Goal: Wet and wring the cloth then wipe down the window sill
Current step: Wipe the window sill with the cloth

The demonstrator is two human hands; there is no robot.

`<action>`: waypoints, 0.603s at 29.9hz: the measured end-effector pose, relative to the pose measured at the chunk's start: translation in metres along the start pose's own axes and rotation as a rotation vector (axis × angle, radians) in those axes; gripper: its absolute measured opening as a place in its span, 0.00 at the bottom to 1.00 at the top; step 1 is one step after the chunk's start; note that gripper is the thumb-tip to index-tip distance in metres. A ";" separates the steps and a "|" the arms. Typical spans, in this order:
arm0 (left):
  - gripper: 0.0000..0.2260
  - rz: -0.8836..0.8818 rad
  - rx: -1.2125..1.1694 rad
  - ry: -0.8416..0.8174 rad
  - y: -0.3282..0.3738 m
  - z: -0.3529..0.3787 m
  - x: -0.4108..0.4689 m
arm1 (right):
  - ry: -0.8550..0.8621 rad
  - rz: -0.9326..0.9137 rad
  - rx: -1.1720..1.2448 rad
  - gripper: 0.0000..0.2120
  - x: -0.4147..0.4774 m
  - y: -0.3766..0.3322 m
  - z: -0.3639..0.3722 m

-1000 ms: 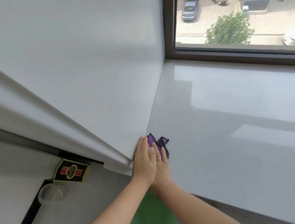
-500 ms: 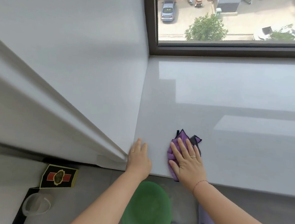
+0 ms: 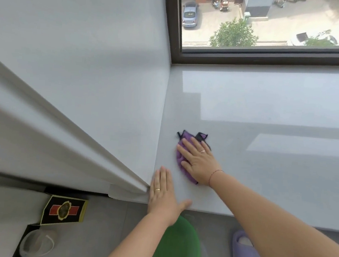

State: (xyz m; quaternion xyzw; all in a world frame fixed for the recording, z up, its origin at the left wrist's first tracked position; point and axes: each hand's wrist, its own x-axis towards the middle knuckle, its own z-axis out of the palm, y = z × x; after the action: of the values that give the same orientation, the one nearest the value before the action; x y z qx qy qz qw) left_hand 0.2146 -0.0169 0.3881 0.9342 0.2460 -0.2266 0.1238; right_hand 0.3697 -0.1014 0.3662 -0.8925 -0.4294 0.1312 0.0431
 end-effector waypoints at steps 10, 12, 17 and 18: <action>0.45 -0.035 0.007 -0.026 0.003 -0.005 0.000 | 0.010 0.260 0.109 0.28 0.034 -0.022 -0.006; 0.46 -0.042 0.028 -0.027 0.005 -0.007 -0.001 | -0.021 0.071 0.089 0.28 0.032 -0.049 0.000; 0.46 -0.027 -0.001 -0.011 0.007 -0.010 -0.002 | -0.036 -0.144 0.013 0.27 0.042 -0.025 -0.002; 0.46 -0.026 -0.021 -0.007 0.007 -0.009 -0.002 | -0.020 -0.111 0.008 0.27 0.047 -0.008 -0.007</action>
State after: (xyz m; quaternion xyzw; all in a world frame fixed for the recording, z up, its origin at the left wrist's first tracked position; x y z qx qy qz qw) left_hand 0.2198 -0.0203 0.3977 0.9288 0.2601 -0.2291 0.1314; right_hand 0.3939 -0.0595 0.3653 -0.8658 -0.4781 0.1393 0.0494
